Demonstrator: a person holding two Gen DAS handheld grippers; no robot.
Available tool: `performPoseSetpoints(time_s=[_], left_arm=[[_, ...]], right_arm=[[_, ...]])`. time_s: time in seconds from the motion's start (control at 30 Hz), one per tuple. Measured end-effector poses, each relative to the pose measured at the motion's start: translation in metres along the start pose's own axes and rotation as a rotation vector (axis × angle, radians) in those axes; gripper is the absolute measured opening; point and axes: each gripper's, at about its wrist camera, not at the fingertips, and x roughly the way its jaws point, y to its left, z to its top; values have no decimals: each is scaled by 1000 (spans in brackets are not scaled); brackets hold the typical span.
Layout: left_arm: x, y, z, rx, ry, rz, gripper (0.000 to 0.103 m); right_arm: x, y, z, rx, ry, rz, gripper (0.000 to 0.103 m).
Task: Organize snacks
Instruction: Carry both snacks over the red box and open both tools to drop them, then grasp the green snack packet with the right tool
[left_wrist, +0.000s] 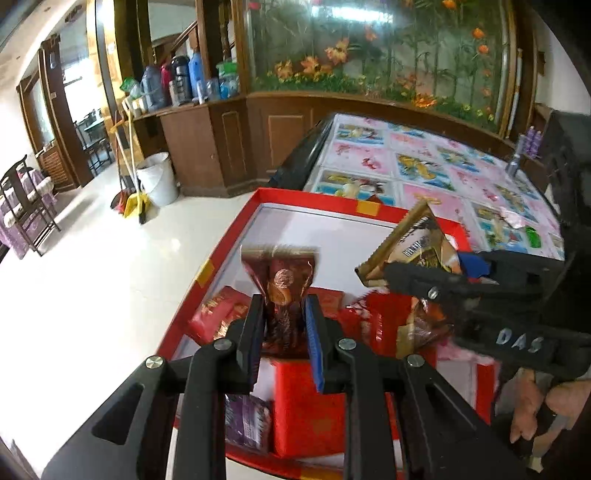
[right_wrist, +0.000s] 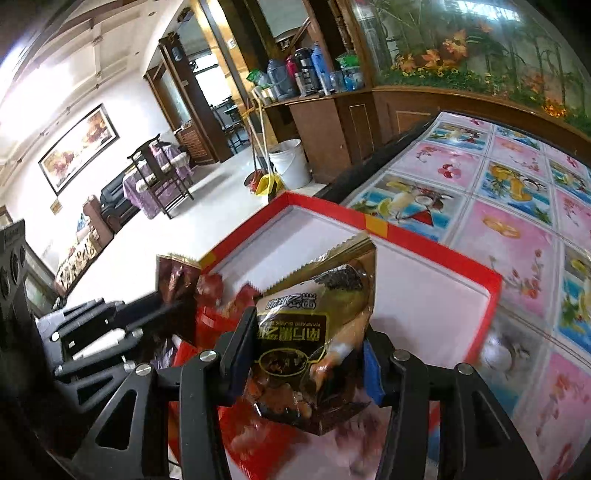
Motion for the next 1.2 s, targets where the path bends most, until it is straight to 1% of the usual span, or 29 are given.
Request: performPoseSetpoints(time_s=[0.07,0.13,0.2,0.27,0.37,0.47,0.6,0.73,0.8,0.87,0.93,1.0,1.07,1.13,1.2], left_arm=[[-1,-1,3,4,-2,20,35],[-9,-3,4,5,-40,33,61],[-16,-9,3,18,-74,42,72],[-20,-16,4,38,-88,37,73],[-26,-32,4,73,-97,16,74],[-29,-48,4,99,-92,-6,74],[-27,-82,4,158,-72,-43,75],[-22,-117,8,221,-46,-76,75],[-20,-136,13,250,-35,-88,75],[-18,-151,19,272,-31,-98,75],[-13,-172,27,303,-26,-110,75],[-6,-190,34,331,-12,-116,75],[1,-207,42,357,6,-123,75],[4,-218,47,359,15,-123,75],[8,-230,53,361,25,-137,75]], right_arm=[[0,-3,5,36,-15,16,53],[-4,-9,8,68,-32,40,56],[-15,-15,11,65,-54,34,59],[-25,-25,13,65,-83,18,60],[-48,-54,13,86,-138,-17,68],[-71,-99,8,135,-169,-93,69],[-108,-179,-6,273,-212,-185,69],[-144,-247,-27,375,-244,-314,71],[-156,-274,-35,404,-236,-373,71],[-164,-294,-41,436,-232,-409,71],[-167,-317,-46,480,-219,-418,72],[-160,-334,-45,507,-184,-427,72],[-152,-342,-44,505,-160,-427,72],[-141,-347,-39,493,-118,-435,71],[-130,-343,-40,477,-82,-442,69]])
